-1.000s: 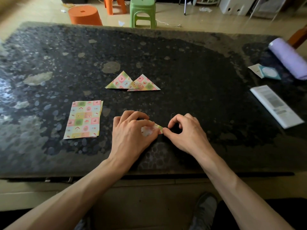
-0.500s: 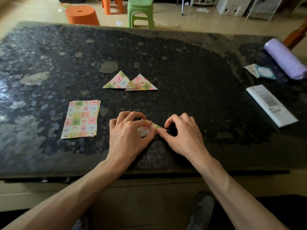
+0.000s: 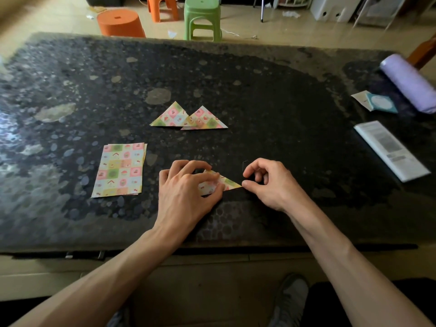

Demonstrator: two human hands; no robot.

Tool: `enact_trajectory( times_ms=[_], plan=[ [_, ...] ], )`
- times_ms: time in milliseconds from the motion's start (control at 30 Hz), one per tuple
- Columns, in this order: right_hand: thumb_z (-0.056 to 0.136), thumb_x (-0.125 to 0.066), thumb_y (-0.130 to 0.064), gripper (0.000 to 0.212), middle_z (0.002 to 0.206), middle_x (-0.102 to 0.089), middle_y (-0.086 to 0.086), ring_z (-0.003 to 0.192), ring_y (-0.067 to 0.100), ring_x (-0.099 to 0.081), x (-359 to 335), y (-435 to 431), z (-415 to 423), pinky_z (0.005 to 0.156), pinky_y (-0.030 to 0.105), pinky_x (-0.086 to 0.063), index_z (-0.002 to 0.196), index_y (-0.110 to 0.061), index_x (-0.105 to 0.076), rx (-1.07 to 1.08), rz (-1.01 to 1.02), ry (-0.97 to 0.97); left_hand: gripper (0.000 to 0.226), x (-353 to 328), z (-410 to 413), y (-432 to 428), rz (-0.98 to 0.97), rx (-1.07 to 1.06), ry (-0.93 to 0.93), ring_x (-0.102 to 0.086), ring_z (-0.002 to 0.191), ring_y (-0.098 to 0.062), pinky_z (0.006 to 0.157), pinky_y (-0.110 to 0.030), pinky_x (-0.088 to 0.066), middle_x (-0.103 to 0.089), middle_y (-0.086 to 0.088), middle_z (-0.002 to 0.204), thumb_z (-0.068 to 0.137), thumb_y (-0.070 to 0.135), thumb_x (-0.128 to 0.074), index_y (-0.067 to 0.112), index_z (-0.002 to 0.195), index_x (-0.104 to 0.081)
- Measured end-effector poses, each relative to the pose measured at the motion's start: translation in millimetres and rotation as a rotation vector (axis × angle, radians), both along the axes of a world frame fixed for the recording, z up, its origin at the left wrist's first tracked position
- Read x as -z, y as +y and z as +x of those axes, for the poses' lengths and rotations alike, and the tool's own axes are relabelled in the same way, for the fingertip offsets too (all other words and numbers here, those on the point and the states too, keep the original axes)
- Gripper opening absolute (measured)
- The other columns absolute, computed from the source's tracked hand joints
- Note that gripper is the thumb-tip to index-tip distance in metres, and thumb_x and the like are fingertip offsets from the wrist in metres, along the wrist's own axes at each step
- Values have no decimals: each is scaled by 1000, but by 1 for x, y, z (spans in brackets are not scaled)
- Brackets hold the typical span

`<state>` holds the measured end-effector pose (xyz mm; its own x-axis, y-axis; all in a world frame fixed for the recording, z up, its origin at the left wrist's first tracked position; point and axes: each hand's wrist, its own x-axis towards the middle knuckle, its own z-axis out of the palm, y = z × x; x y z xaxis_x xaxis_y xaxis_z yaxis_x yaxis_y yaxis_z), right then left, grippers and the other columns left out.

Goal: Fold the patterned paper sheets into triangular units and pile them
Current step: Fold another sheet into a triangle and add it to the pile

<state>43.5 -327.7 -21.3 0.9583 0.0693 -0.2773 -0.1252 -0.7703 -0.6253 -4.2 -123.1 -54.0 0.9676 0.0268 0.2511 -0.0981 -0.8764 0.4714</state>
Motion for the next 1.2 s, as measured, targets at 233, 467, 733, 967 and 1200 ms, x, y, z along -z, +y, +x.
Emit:
enact_trajectory(
  times_ms=[233, 467, 733, 967, 1200],
  plan=[
    [90, -78, -36, 14, 88, -61, -5, 71, 7, -54, -5, 1, -1, 62, 23, -40, 99, -32, -69, 16, 76, 25, 26, 0, 0, -1, -5, 7, 0, -48, 121, -10, 95, -32, -30, -64, 22, 123, 87, 58, -71, 41, 105, -79],
    [83, -82, -48, 23, 92, -49, -12, 90, 8, -52, 1, 11, -9, 64, 27, -38, 92, -38, -64, 15, -90, -79, 28, 2, -1, -4, -28, -10, -25, -48, 120, -10, 94, -29, -28, -64, 22, 120, 85, 60, -71, 39, 102, -78],
    [85, -75, -57, 25, 94, -44, -16, 100, 9, -49, 5, 13, -12, 71, 28, -39, 97, -40, -61, -13, -161, -117, 35, 4, -1, -13, -36, -45, -28, -44, 120, -10, 95, -34, -29, -57, 21, 116, 81, 67, -70, 36, 96, -67],
    [86, -73, -59, 25, 97, -46, -15, 103, 10, -48, 8, 14, -13, 75, 29, -40, 97, -40, -60, -38, -179, -144, 32, 3, 2, -14, -104, -77, 9, -42, 123, -7, 98, -35, -28, -58, 23, 115, 79, 65, -72, 38, 97, -70],
    [86, -72, -60, 26, 102, -47, -12, 106, 11, -48, 8, 15, -13, 77, 28, -40, 97, -40, -59, -43, -191, -146, 32, 2, 5, -9, -105, -57, 33, -40, 124, -6, 97, -32, -25, -57, 25, 118, 82, 63, -71, 40, 105, -72]
  ],
)
